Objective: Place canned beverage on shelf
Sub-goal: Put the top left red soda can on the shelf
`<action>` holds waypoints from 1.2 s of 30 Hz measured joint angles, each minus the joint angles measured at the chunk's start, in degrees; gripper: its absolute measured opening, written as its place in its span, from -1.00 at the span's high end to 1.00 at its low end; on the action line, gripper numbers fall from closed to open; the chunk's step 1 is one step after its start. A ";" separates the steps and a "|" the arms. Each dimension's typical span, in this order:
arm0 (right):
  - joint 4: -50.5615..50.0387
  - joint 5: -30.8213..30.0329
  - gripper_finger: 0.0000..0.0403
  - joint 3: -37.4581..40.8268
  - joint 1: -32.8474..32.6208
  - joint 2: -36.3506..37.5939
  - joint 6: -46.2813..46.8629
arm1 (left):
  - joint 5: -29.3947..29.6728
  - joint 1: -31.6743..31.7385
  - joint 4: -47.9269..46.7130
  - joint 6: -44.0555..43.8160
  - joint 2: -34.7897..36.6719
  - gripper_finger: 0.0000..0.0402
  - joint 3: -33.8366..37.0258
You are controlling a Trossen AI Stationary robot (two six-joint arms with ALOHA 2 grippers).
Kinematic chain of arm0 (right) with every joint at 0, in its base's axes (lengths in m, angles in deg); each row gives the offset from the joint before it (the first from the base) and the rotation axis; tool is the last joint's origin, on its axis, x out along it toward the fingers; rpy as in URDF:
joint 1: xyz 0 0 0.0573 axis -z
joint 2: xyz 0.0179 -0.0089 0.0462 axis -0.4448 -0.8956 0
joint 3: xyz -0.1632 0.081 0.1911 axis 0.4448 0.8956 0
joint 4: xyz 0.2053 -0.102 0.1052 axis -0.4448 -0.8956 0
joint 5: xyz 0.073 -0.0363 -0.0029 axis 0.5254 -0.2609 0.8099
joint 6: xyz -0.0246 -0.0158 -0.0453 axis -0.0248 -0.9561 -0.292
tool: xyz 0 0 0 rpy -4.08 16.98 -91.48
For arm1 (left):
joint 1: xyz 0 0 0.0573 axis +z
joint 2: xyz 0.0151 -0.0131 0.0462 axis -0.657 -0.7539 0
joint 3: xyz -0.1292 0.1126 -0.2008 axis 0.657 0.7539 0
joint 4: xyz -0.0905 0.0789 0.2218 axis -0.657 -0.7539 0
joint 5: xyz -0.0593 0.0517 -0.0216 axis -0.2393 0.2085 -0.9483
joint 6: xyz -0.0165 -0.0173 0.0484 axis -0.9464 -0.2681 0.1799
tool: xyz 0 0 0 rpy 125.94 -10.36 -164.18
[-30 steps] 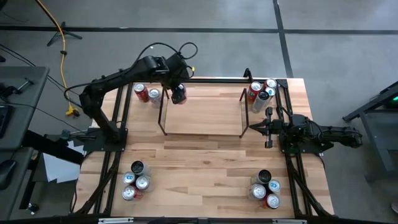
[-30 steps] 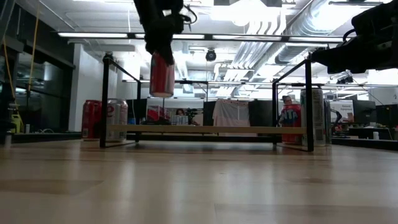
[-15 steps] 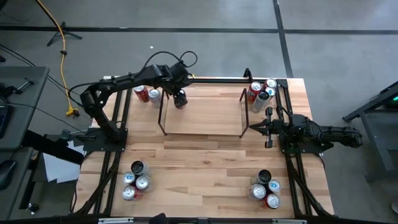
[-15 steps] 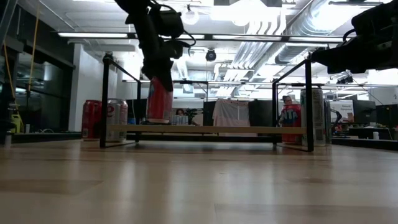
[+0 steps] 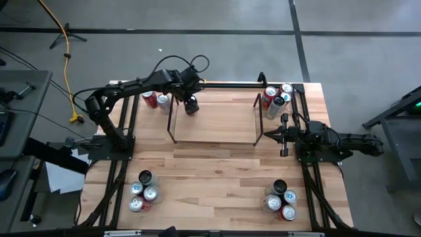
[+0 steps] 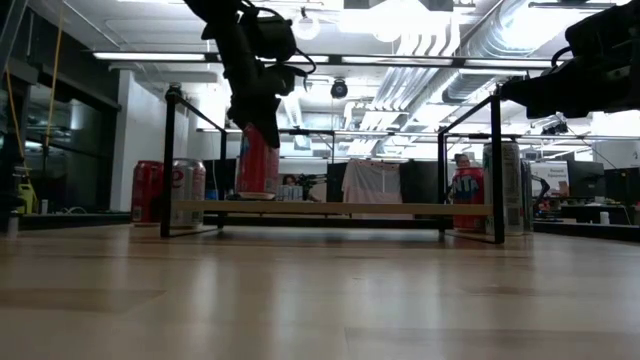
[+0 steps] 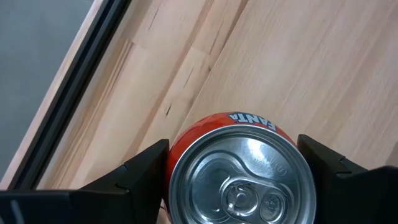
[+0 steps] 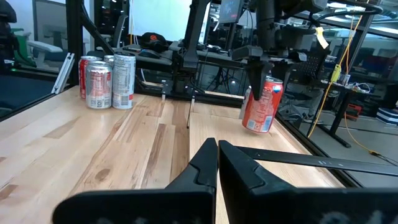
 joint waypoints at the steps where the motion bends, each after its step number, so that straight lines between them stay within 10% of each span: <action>1: 0.00 -0.02 1.00 -0.01 0.01 0.00 -0.01 | 0.00 0.00 0.00 -0.02 0.00 -0.18 0.00; 36: 0.00 0.00 1.00 0.00 0.01 0.00 -0.01 | 0.24 -0.76 3.15 -4.96 -1.66 -0.18 -0.02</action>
